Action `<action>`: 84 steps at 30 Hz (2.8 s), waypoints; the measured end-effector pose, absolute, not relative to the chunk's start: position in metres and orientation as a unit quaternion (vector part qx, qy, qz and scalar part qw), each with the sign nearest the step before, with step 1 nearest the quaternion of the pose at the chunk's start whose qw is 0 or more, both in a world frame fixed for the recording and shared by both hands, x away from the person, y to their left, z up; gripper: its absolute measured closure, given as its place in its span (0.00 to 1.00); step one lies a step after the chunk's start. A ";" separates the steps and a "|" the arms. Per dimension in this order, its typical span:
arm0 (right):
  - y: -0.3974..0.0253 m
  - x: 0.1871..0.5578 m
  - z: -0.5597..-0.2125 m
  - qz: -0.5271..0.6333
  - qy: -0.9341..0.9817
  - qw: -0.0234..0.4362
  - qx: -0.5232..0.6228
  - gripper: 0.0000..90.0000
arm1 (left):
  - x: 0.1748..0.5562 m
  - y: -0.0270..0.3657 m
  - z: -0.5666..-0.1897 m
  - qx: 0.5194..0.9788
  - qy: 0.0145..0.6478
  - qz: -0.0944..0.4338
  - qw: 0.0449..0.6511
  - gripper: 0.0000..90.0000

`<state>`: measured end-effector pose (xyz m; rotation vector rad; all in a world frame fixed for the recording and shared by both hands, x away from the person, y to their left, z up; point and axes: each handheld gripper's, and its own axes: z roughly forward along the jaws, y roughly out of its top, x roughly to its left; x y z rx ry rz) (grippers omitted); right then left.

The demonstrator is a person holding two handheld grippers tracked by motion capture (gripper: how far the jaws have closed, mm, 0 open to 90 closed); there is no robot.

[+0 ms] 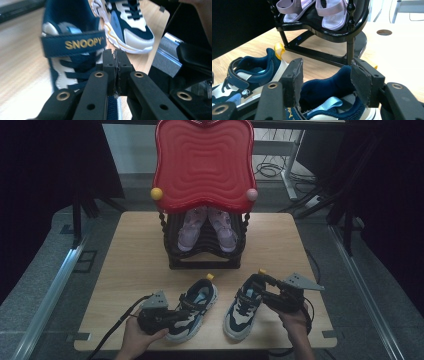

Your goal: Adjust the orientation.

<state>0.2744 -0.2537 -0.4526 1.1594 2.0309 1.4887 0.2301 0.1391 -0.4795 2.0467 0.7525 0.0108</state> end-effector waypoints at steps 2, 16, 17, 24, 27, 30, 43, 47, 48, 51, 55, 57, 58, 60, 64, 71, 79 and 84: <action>-0.254 0.275 -0.453 0.528 0.719 0.184 0.412 0.49 | 0.229 0.134 -0.484 0.837 0.303 -0.002 0.455 0.98; -0.255 0.274 -0.454 0.527 0.708 0.205 0.422 0.50 | 0.222 0.115 -0.504 0.857 0.299 -0.029 0.419 0.98; -0.255 0.274 -0.454 0.527 0.708 0.205 0.422 0.50 | 0.222 0.115 -0.504 0.857 0.299 -0.029 0.419 0.98; -0.254 0.274 -0.455 0.527 0.708 0.205 0.423 0.50 | 0.222 0.110 -0.509 0.866 0.298 -0.040 0.400 0.99; -0.255 0.274 -0.455 0.527 0.706 0.206 0.425 0.50 | 0.221 0.108 -0.512 0.870 0.295 -0.044 0.393 0.99; -0.256 0.274 -0.455 0.527 0.706 0.207 0.426 0.50 | 0.222 0.108 -0.512 0.872 0.295 -0.045 0.388 1.00; -0.255 0.275 -0.456 0.526 0.706 0.205 0.426 0.50 | 0.228 0.117 -0.511 0.874 0.302 -0.042 0.378 1.00; -0.255 0.275 -0.457 0.526 0.705 0.207 0.429 0.50 | 0.230 0.121 -0.511 0.875 0.303 -0.042 0.374 1.00; -0.255 0.275 -0.458 0.526 0.704 0.207 0.429 0.50 | 0.232 0.123 -0.511 0.874 0.307 -0.042 0.375 1.00; -0.255 0.275 -0.458 0.525 0.704 0.207 0.430 0.50 | 0.234 0.127 -0.511 0.874 0.310 -0.040 0.373 1.00; -0.256 0.276 -0.458 0.525 0.702 0.210 0.433 0.50 | 0.237 0.132 -0.511 0.870 0.319 -0.038 0.374 1.00; -0.257 0.276 -0.458 0.524 0.701 0.209 0.436 0.50 | 0.238 0.134 -0.510 0.871 0.320 -0.037 0.371 1.00; -0.258 0.276 -0.458 0.524 0.699 0.209 0.439 0.50 | 0.239 0.136 -0.510 0.870 0.323 -0.034 0.371 1.00; -0.258 0.276 -0.459 0.524 0.698 0.209 0.440 0.50 | 0.240 0.138 -0.510 0.870 0.324 -0.032 0.369 1.00; -0.257 0.277 -0.460 0.522 0.698 0.210 0.444 0.50 | 0.242 0.142 -0.511 0.867 0.329 -0.033 0.372 1.00; -0.256 0.277 -0.461 0.521 0.698 0.209 0.444 0.50 | 0.245 0.148 -0.511 0.866 0.335 -0.033 0.371 1.00; -0.256 0.276 -0.460 0.523 0.696 0.209 0.446 0.50 | 0.249 0.156 -0.511 0.863 0.344 -0.037 0.368 1.00; -0.256 0.276 -0.461 0.524 0.695 0.209 0.446 0.50 | 0.251 0.160 -0.511 0.861 0.350 -0.035 0.367 0.99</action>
